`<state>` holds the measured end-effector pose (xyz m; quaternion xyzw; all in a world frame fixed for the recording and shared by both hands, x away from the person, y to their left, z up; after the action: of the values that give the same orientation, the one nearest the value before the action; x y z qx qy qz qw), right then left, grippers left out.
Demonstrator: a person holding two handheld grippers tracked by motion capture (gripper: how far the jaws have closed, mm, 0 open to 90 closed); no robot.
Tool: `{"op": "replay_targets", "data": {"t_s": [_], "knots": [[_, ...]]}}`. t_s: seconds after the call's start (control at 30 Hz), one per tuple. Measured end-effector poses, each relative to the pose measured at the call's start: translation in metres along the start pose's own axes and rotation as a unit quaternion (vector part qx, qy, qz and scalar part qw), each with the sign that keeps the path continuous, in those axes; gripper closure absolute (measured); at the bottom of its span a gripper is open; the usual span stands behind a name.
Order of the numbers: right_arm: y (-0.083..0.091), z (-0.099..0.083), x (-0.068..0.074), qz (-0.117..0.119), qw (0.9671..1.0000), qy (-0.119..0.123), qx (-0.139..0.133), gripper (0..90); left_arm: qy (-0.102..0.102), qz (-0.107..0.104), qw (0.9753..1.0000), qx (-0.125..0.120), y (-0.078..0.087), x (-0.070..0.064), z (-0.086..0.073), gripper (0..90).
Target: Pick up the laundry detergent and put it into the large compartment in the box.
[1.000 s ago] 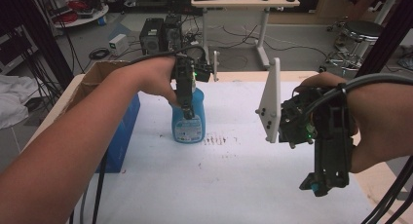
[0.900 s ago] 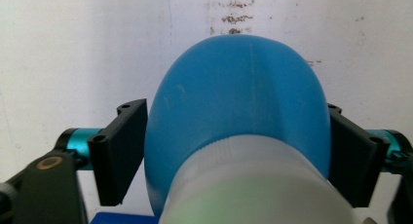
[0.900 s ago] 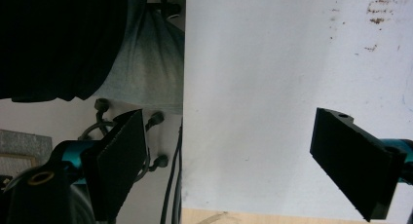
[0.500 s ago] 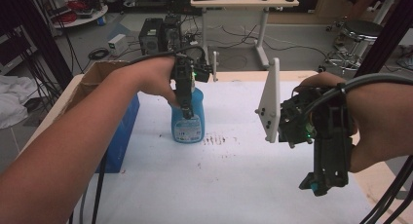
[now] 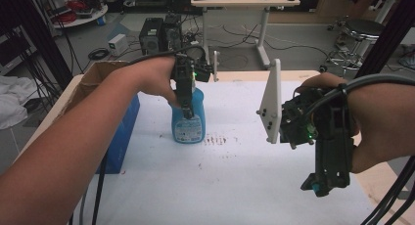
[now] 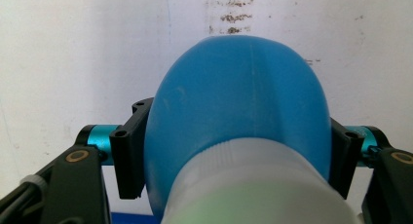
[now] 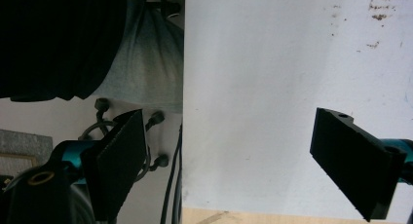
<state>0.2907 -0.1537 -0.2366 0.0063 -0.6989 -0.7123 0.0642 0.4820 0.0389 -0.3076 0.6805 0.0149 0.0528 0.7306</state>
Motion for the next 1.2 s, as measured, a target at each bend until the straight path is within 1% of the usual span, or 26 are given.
{"op": "replay_targets", "data": {"t_s": [0.17, 0.27, 0.3, 0.33, 0.47, 0.5, 0.57, 0.67, 0.77, 0.8, 0.83, 0.9, 1.0, 1.07, 1.13, 1.17, 1.2], "knots": [[-0.001, -0.001, -0.001, 0.0, 1.0, 0.0, -0.001, 12.7, -0.001, 0.0, 1.0, -0.001, 0.0, 0.0, 0.0, 30.4], [-0.001, -0.001, -0.002, 0.0, 1.0, 0.0, -0.001, 12.7, -0.005, 0.004, 1.0, 0.001, 0.0, 0.0, 0.0, 30.8], [-0.002, -0.001, -0.002, 0.001, 1.0, 0.0, -0.001, 12.7, -0.007, 0.004, 1.0, 0.001, 0.001, 0.0, 0.0, 31.8], [-0.002, -0.001, -0.002, 0.001, 1.0, 0.0, -0.001, 12.7, -0.01, 0.005, 0.9999, 0.004, 0.0, 0.0, 0.0, 38.1], [-0.002, 0.0, -0.003, 0.001, 1.0, 0.001, -0.002, 12.7, -0.012, 0.005, 0.9999, 0.003, 0.0, 0.001, 0.0, 38.6], [-0.002, 0.0, -0.002, 0.002, 1.0, -0.006, 0.001, 12.8, -0.013, 0.004, 0.9999, 0.003, 0.0, 0.001, 0.0, 38.6], [-0.003, 0.0, -0.003, 0.001, 1.0, 0.0, 0.0, 12.7, -0.014, 0.003, 0.9999, 0.004, 0.0, 0.0, 0.0, 38.9], [-0.004, 0.0, -0.003, 0.002, 1.0, 0.0, -0.001, 12.7, -0.014, 0.001, 0.9999, 0.006, 0.0, 0.0, -0.001, 39.2], [-0.004, -0.001, -0.002, 0.003, 1.0, -0.003, -0.001, 12.7, -0.002, 0.0, 1.0, 0.004, 0.0, 0.002, -0.001, 39.4], [-0.004, -0.001, -0.002, 0.002, 1.0, -0.003, -0.002, 12.7, -0.004, 0.001, 1.0, 0.004, 0.001, 0.002, -0.001, 39.4], [-0.004, -0.002, -0.002, 0.002, 1.0, -0.003, -0.001, 12.7, 0.002, 0.001, 1.0, 0.003, 0.001, 0.002, -0.002, 39.4], [-0.004, -0.002, -0.001, 0.002, 1.0, -0.004, -0.001, 12.7, 0.021, -0.002, 0.9998, 0.003, 0.001, 0.003, -0.003, 39.3], [-0.004, -0.002, -0.001, 0.001, 1.0, -0.002, -0.005, 12.7, 0.039, -0.014, 0.9991, 0.006, 0.004, 0.002, -0.005, 39.3], [-0.005, -0.002, -0.002, 0.0, 1.0, 0.0, -0.006, 12.7, 0.041, -0.014, 0.999, 0.006, 0.008, -0.002, -0.007, 39.3], [-0.006, 0.0, -0.002, 0.0, 1.0, 0.002, -0.004, 12.7, 0.042, -0.008, 0.9991, 0.007, 0.014, -0.006, -0.009, 39.3], [-0.006, 0.0, -0.001, 0.001, 1.0, -0.002, 0.001, 12.7, 0.045, -0.005, 0.9989, 0.009, 0.017, -0.008, -0.01, 39.3], [-0.006, 0.001, -0.002, 0.0, 1.0, 0.005, -0.003, 12.7, 0.047, -0.003, 0.9989, 0.009, 0.021, -0.01, -0.012, 39.3]]}}
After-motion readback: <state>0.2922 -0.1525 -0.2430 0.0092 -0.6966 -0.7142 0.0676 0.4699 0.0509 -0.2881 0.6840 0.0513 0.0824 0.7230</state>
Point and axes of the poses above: each handheld gripper's, and its own axes: y roughly backward along the jaws, z roughly out of its top, x roughly to its left, the point moved 1 cm from there along -y, roughly forward along the jaws, and after that the axes turned 3 degrees about z, right-handed, at the moved point
